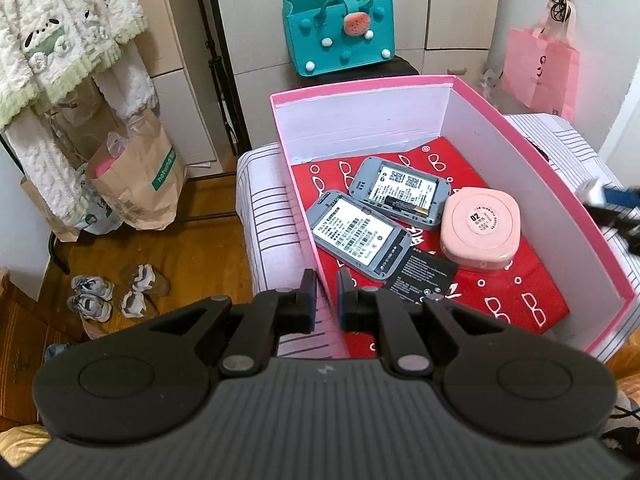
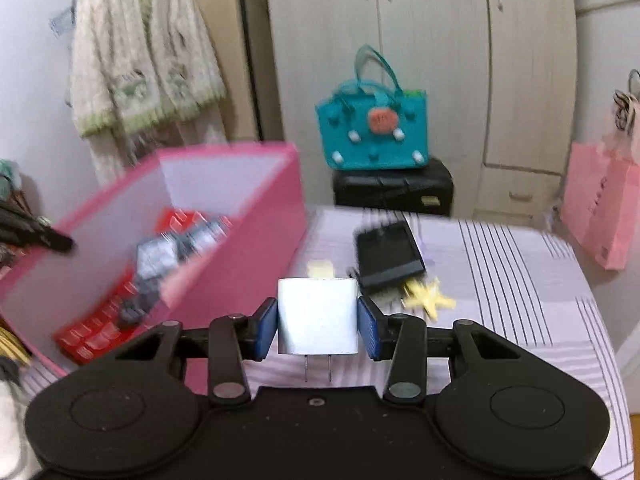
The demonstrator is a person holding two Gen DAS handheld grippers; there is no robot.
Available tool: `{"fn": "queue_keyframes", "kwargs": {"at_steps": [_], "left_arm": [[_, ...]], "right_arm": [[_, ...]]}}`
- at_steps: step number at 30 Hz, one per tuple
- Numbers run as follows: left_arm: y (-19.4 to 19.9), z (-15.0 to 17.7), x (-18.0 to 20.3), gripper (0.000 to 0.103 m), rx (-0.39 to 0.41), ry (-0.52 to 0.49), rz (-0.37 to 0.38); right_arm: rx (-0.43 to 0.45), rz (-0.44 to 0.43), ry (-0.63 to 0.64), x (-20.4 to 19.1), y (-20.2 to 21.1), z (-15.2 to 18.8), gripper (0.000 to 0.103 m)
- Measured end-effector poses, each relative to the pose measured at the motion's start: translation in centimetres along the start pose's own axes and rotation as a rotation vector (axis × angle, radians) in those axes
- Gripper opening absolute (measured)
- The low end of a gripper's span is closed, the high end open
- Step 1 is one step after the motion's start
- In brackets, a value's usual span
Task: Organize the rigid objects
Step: 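Carry the white charger into the box and open the right gripper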
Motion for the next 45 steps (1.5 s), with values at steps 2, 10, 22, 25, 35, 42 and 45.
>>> {"fn": "queue_keyframes", "kwargs": {"at_steps": [2, 10, 22, 25, 35, 42, 45], "left_arm": [[0.0, 0.0, 0.0, 0.009, -0.004, -0.002, -0.001], [-0.1, 0.0, 0.3, 0.010, -0.024, -0.016, -0.021], [0.1, -0.2, 0.2, 0.010, -0.041, -0.013, -0.009], [0.1, -0.1, 0.2, 0.010, -0.040, -0.011, -0.006], [0.2, 0.0, 0.2, 0.010, -0.037, -0.015, -0.003], [0.2, 0.2, 0.4, 0.010, -0.024, -0.029, -0.006], [0.2, 0.1, 0.4, 0.010, -0.022, -0.034, -0.005]], "right_arm": [[0.025, -0.061, 0.005, -1.0, 1.0, -1.6, 0.048], [-0.059, -0.392, 0.103, -7.7, 0.8, -5.9, 0.048], [-0.354, -0.403, 0.302, -14.5, -9.8, -5.4, 0.048], [-0.416, -0.423, 0.361, -15.2, -11.1, -5.0, 0.048], [-0.435, -0.439, 0.384, -15.4, -10.6, -4.2, 0.049], [-0.241, -0.379, 0.312, -10.6, -4.3, -7.5, 0.055], [-0.203, -0.285, 0.229, -7.1, -2.4, -7.4, 0.055]]}}
Point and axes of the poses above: each gripper's, at about its wrist camera, not at the fingertips, and y roughly against the way its jaws point, x to its right, z to its underside, the point moved 7 cm from there along -y, roughly the way its jaws point, and after that the axes turned 2 degrees about y, right-handed, at the moved point
